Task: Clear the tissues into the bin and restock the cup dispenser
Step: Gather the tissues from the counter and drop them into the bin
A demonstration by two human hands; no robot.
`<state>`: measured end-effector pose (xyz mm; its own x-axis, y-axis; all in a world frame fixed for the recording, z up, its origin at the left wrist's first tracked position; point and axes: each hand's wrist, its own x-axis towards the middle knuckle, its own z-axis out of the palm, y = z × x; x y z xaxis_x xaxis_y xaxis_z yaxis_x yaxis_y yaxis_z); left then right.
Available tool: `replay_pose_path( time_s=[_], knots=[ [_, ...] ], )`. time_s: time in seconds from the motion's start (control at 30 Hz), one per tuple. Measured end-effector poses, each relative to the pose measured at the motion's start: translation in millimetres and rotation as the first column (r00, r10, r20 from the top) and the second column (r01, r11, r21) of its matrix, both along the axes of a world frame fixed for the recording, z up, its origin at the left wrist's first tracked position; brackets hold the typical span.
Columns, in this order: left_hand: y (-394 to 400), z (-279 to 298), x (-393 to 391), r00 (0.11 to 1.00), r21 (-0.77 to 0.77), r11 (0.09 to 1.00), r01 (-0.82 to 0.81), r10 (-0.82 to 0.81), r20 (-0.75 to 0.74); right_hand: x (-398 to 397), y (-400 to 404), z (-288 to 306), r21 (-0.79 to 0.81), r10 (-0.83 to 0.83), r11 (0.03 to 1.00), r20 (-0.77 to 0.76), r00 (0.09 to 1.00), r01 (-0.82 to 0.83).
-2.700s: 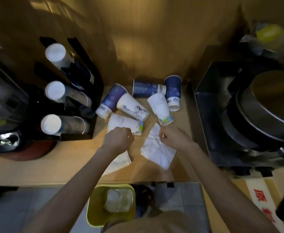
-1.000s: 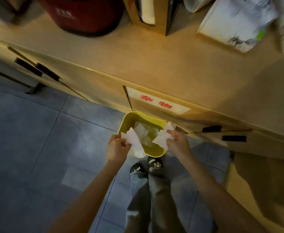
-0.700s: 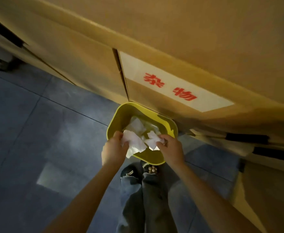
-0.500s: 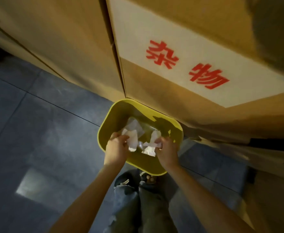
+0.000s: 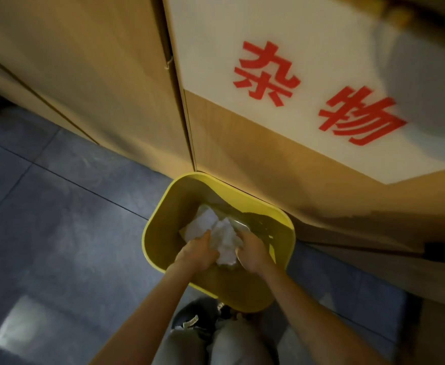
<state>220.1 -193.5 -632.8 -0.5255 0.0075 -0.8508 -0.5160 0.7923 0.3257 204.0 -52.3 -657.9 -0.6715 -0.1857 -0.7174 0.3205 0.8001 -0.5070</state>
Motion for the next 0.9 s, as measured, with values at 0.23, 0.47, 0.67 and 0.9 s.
replay_pose_path(
  time_s=[0.23,0.47,0.67,0.9],
  knots=[
    [-10.7,115.6,-5.1,0.997,-0.022,1.000,-0.006,0.005,-0.078,-13.8,-4.1,136.9,0.009,-0.010,1.000,-0.073,0.997,0.011],
    [-11.5,281.0,-34.9,0.947,0.019,0.998,0.065,-0.056,-0.315,-35.4,-7.6,312.0,0.013,0.199,0.980,-0.058,0.978,-0.199],
    [0.6,422.8,-77.1,0.851,0.035,0.990,0.136,-0.099,-0.516,-64.3,2.6,460.8,0.018,0.087,0.996,-0.360,0.929,-0.086],
    [45.2,528.3,-127.0,0.719,0.007,0.979,0.205,-0.146,-0.680,-94.1,50.4,563.8,-0.272,-0.310,0.945,-0.565,0.765,0.183]
  ],
)
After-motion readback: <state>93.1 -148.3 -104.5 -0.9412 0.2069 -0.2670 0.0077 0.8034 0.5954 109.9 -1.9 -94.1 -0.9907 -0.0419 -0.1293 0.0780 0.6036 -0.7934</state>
